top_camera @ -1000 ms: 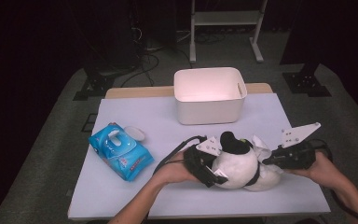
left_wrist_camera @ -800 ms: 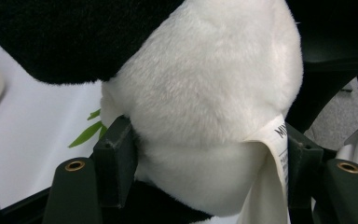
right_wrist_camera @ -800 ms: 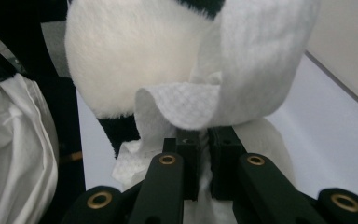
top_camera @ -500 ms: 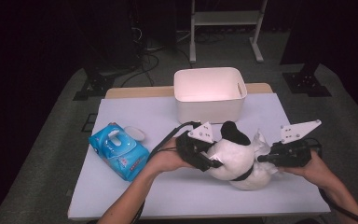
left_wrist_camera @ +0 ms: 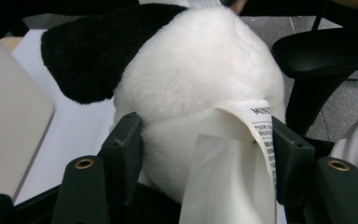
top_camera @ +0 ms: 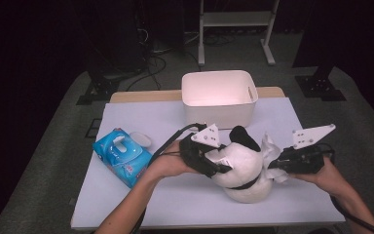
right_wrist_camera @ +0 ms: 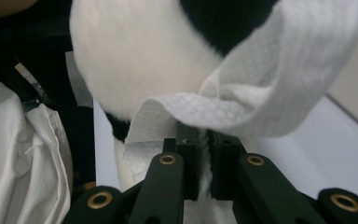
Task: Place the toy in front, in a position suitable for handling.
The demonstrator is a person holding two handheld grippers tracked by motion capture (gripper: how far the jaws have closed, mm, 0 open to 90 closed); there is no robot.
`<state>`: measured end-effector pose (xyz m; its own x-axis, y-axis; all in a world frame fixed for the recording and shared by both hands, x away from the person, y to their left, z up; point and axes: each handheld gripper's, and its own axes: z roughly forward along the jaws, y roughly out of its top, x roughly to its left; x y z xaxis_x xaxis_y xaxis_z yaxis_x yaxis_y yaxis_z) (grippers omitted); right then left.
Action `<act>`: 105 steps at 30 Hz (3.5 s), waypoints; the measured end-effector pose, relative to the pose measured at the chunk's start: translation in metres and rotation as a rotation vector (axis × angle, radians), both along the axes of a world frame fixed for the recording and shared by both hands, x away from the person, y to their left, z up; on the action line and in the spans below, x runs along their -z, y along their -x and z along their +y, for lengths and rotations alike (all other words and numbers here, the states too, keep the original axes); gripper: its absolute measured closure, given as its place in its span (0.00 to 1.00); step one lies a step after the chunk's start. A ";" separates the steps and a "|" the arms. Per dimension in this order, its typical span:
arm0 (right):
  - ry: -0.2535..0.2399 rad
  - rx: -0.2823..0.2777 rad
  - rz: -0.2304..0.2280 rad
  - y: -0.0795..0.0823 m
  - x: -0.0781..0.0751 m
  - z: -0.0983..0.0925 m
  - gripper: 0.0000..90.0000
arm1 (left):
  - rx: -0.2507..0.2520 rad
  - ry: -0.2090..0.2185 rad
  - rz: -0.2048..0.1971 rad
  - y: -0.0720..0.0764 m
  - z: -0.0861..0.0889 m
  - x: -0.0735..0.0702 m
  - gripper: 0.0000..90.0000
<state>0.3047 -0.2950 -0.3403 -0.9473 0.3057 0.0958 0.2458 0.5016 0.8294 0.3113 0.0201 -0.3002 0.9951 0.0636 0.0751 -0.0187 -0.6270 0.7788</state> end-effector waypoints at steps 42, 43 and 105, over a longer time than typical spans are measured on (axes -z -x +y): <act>0.103 0.033 -0.084 0.000 -0.049 -0.009 0.93 | -0.047 0.018 0.037 0.002 -0.003 0.016 0.33; 0.105 0.034 -0.086 0.002 -0.049 -0.010 0.93 | -0.047 0.017 0.044 0.001 -0.003 0.019 0.33; 0.050 -0.014 -0.126 0.014 -0.056 0.008 0.93 | 0.022 0.103 0.069 0.003 0.005 0.036 0.49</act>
